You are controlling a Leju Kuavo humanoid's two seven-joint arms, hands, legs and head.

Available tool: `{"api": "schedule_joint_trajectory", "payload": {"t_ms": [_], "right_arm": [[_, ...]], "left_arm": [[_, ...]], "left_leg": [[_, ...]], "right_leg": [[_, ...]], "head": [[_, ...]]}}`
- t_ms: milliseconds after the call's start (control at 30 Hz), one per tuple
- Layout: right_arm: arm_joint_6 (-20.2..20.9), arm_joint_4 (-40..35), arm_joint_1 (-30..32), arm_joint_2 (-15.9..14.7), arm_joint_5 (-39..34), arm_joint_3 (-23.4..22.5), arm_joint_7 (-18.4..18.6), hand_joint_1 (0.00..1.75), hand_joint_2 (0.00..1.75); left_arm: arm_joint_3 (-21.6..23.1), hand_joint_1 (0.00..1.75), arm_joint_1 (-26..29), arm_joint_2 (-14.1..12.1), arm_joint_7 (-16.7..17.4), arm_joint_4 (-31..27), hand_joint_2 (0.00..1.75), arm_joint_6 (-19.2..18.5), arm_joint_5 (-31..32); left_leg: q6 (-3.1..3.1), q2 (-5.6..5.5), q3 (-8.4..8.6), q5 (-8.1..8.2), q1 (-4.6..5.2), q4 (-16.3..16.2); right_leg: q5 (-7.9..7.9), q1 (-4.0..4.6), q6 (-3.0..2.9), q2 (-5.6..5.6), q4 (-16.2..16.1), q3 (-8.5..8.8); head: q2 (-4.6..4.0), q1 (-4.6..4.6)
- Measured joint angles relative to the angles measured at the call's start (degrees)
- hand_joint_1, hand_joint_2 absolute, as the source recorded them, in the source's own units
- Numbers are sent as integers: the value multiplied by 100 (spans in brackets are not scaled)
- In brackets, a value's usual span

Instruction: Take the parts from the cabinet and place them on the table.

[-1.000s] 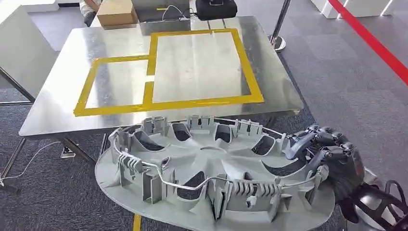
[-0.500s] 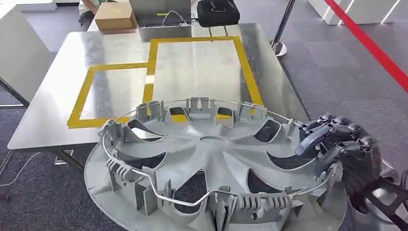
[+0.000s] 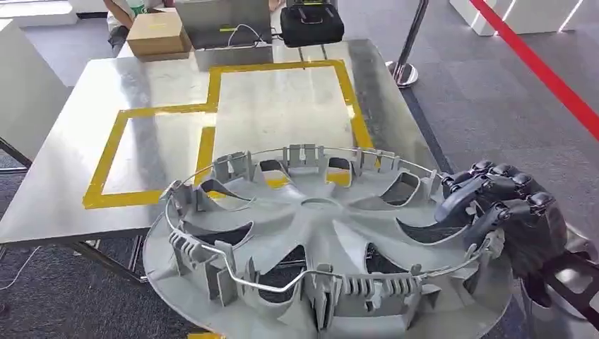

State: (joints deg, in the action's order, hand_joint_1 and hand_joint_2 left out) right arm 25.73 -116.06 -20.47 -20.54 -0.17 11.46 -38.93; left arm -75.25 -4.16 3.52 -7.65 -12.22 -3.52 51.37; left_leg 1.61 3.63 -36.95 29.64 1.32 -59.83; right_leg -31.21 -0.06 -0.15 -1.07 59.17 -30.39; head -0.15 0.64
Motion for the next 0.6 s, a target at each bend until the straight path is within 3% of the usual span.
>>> {"api": "schedule_joint_trajectory", "payload": {"t_ms": [33, 67, 100, 133, 167, 267, 300, 333, 367, 433, 467, 500, 533, 600], "right_arm": [[4, 0, 18, -27, 0, -27, 0, 175, 175], [22, 2, 49, -51, -9, -57, 0, 175, 175], [46, 0, 65, -88, -35, -94, -11, 175, 175], [61, 2, 86, -106, -53, -112, -17, 175, 175], [70, 0, 75, -126, -66, -127, -35, 175, 175], [72, 0, 126, -134, -57, -140, -63, 175, 175], [72, 2, 145, -134, -39, -140, -63, 175, 175], [74, 2, 153, -134, -26, -140, -63, 175, 175], [76, 2, 155, -134, -15, -140, -63, 175, 175], [77, 2, 151, -134, -7, -140, -65, 175, 175], [78, 7, 156, -128, -4, -138, -70, 175, 175], [79, 7, 140, -125, 0, -138, -70, 175, 175], [79, 2, 147, -121, -2, -145, -72, 175, 175], [76, -2, 142, -115, 18, -145, -74, 175, 175]], "left_arm": [[0, 0, 6, -2, -7, 0, 175, 0, -2], [-4, 0, 22, -4, -13, 0, 175, 0, -2], [-13, 0, 31, 0, -20, 0, 175, -2, -2], [-22, 0, 32, 0, -33, 0, 175, -7, -2], [-28, 0, 25, -4, -44, 0, 175, -9, -2], [-46, 0, 15, -2, -50, 0, 175, -15, -2], [-52, 0, 19, -2, -50, 0, 175, -15, -2], [-55, 0, 20, 0, -50, 0, 175, -15, -2], [-55, 0, 20, 0, -50, 0, 175, -18, -2], [-55, 0, 20, 2, -50, 0, 175, -17, -2], [-61, 0, 13, -7, -50, -2, 175, -17, -2], [-63, 0, 8, -7, -52, -2, 175, -17, -2], [-63, 0, 12, -11, -55, 0, 175, -17, -2], [-68, 0, 16, -4, -54, 0, 175, -17, 6]], "left_leg": [[19, -54, 65, -93, 2, 48], [65, -110, 68, -174, -2, 92], [89, -150, 229, -193, -49, 98], [103, -161, 280, -188, -80, 136], [132, -193, 316, -164, -92, 136], [138, -271, 366, -77, -100, 132], [130, -294, 402, -36, -100, 132], [118, -313, 454, 3, -107, 131], [100, -331, 520, 50, -117, 131], [42, -347, 683, 171, -139, 133], [1, -350, 733, 202, -132, 136], [-34, -343, 696, 223, -120, 144], [-72, -323, 690, 248, -115, 173], [-120, -323, 745, 223, -110, 141]], "right_leg": [[-17, 7, 43, -31, -34, 30], [64, 9, 89, -56, 70, 80], [35, 9, 118, -62, 82, 119], [-35, 5, 138, -25, 212, 91], [-105, 1, 171, 25, 478, -39], [-589, -41, 265, 60, 1575, -812], [-616, -46, 280, 60, 1661, -957], [-504, -50, 276, 60, 1509, -969], [-261, -54, 265, 60, 1166, -879], [476, -68, 263, 54, 144, -536], [385, -39, 235, 36, 143, -577], [364, -23, 159, 21, 77, -586], [430, -15, 94, 44, 74, -552], [416, -48, 32, 79, 58, -491]], "head": [[0, -5], [0, 2], [0, -9], [0, -14], [0, -35], [0, -49], [0, -48], [0, -46], [0, -48], [0, -51], [0, -51], [0, -51], [0, -49], [0, -46]]}}
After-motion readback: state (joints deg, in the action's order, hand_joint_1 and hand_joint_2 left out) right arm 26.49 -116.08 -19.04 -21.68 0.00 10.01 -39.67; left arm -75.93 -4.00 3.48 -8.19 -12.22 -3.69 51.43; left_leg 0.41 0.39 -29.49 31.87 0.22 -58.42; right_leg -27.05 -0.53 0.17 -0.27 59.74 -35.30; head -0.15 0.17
